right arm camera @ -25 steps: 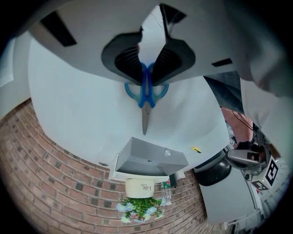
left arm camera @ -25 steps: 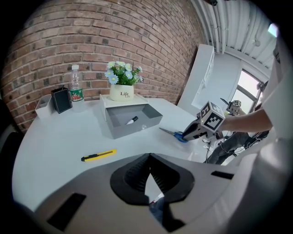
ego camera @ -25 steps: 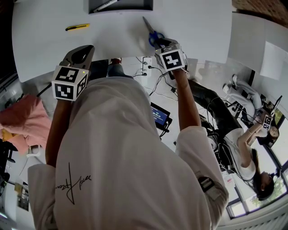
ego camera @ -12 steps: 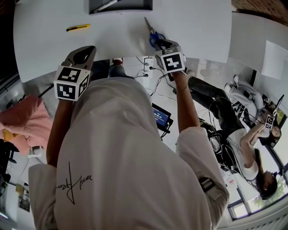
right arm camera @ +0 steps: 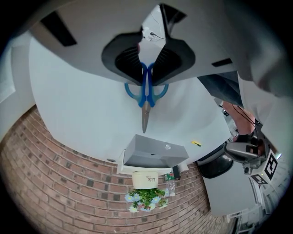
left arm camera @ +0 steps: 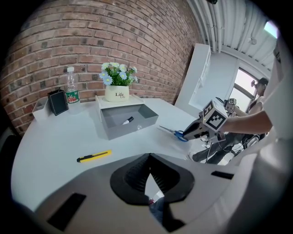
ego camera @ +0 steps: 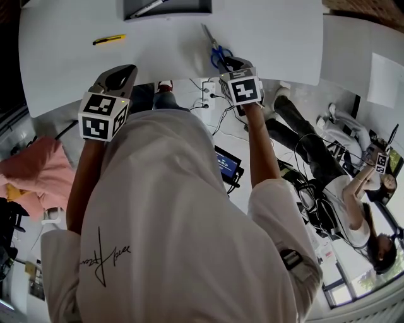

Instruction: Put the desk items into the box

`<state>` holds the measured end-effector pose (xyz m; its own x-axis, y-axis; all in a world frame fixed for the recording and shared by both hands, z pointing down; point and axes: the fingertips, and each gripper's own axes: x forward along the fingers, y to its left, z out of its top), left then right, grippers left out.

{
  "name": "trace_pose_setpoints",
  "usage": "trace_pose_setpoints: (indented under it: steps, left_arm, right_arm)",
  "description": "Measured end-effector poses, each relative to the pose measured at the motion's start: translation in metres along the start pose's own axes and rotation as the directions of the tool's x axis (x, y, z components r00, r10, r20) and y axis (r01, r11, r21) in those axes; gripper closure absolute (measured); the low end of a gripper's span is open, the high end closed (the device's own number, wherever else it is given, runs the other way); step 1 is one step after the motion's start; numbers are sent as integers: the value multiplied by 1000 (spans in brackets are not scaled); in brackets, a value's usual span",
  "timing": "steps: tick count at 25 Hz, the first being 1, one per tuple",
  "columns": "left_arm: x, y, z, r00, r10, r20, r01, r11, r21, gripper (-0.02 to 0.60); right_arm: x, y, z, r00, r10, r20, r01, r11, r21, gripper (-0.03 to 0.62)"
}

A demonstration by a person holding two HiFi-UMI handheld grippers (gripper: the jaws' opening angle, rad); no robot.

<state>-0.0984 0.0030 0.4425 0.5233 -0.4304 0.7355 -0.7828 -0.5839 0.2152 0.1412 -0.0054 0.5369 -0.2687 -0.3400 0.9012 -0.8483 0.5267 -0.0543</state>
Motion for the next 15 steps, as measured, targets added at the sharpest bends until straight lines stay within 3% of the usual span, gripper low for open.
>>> trace_pose_setpoints:
  steps: [15]
  left_arm:
    - [0, 0, 0, 1000, -9, 10, 9, 999, -35, 575]
  right_arm:
    - [-16, -1, 16, 999, -4, 50, 2, 999, 36, 505]
